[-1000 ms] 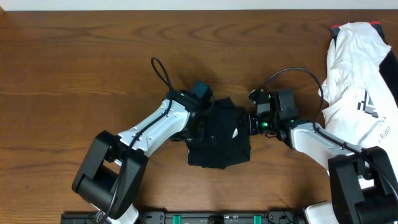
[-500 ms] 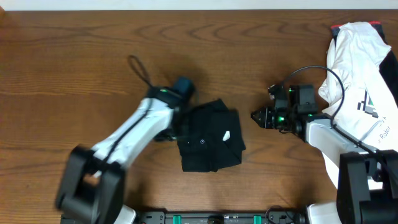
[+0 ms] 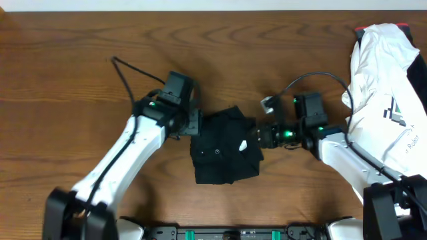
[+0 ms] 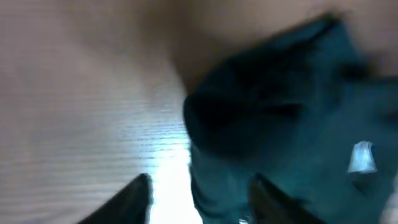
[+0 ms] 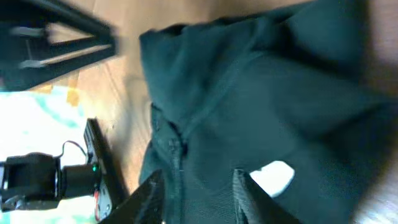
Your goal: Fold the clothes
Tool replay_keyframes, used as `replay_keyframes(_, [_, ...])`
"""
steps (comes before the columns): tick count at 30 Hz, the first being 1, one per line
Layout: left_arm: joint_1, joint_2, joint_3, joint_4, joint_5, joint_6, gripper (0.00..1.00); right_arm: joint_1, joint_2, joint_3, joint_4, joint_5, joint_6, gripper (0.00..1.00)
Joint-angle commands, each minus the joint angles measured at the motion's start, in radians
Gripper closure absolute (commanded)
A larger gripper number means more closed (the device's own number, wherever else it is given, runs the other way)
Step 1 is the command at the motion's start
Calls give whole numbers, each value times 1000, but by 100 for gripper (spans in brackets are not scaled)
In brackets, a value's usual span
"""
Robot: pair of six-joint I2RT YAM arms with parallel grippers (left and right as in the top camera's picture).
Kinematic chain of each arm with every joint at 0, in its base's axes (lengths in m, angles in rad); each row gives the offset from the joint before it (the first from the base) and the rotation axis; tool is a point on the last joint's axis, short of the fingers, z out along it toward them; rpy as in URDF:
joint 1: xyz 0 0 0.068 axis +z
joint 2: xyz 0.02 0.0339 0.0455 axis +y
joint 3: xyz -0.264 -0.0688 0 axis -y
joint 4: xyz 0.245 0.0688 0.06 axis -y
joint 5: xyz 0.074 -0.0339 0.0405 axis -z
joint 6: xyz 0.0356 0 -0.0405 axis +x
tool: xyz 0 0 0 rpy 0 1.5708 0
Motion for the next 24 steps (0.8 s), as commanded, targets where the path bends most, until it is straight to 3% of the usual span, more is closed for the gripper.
replay_keyframes(1, [9,103,-30,38,-15,55,73,61,-9,17,5,77,-11,69])
replay_keyframes(4, [13,178,-30,98,-42,59,85,107,6,17,32,187,-11,79])
replay_keyframes(14, [22,254,-30,138,-137,65,86,143,176,17,114,336,127,78])
replay_keyframes(19, [62,208,3,42,-135,61,88,127,251,17,156,259,127,78])
replay_keyframes(24, [68,54,55,-68,-68,66,78,117,227,17,214,70,84,73])
